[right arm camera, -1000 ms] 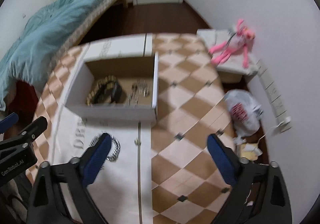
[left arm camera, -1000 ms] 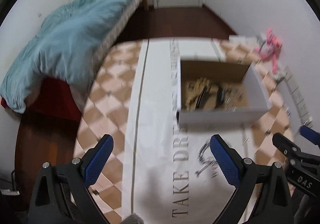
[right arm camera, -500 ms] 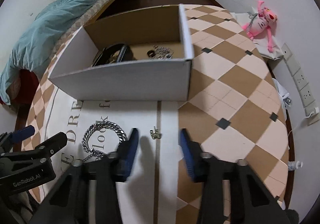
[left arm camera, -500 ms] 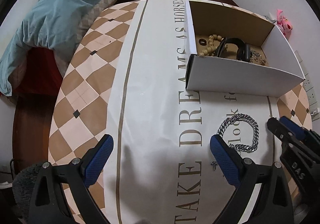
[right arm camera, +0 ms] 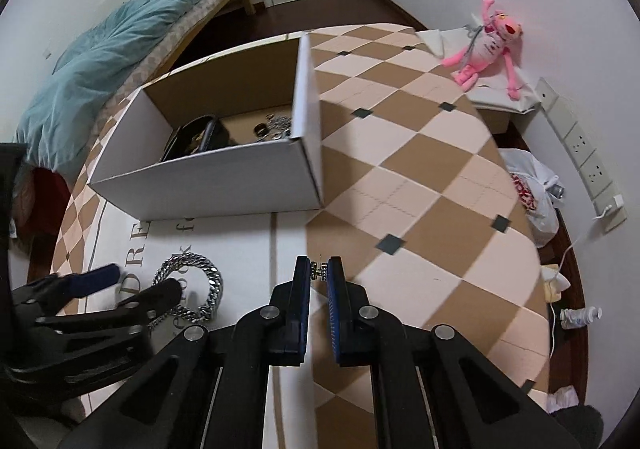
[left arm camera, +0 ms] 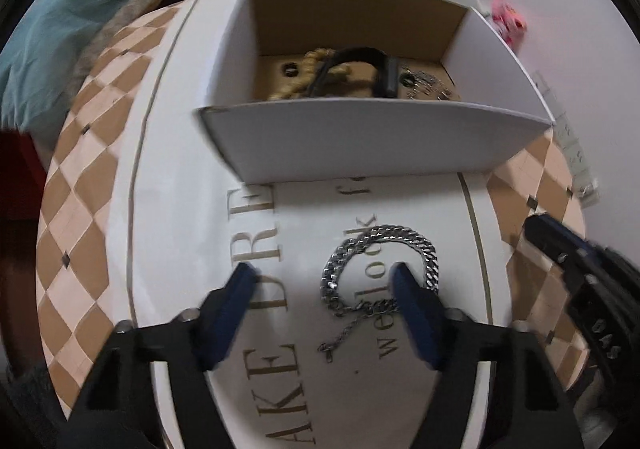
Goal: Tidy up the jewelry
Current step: 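Grasp the silver chain bracelet with the left tool while the right tool grasps a small silver charm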
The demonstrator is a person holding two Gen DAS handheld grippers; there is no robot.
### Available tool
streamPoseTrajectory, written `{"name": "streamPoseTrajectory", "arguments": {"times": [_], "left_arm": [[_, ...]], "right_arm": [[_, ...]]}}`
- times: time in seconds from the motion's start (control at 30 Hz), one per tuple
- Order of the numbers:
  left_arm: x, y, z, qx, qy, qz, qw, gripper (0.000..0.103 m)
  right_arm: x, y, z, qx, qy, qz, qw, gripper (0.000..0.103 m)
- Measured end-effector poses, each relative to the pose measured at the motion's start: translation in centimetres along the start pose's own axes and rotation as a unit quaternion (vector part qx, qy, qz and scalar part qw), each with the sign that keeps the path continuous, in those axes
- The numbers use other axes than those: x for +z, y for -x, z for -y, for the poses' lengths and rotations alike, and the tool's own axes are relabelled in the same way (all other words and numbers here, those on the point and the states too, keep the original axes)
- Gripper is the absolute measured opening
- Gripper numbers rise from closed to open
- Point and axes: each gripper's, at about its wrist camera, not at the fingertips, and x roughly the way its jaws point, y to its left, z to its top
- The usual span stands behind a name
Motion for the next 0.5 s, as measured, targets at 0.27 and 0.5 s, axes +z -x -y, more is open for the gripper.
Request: {"name": "streamPoseTrajectory", "arguments": {"times": [0.27,0.5], "left_arm": [[0.0,0.8,1.9,-0.033,-0.028,0.01,0.999,0.006],[-0.4,4.1,-0.4,-0.06,0.002,0.039,0.9974,0.003]], "right_arm": [[0.0,0.8,1.2,-0.004,-0.02,0.01,1.0,0.009],[0.4,2.9,1.5,0.008,-0.028,0.03,0.999,0.009]]}}
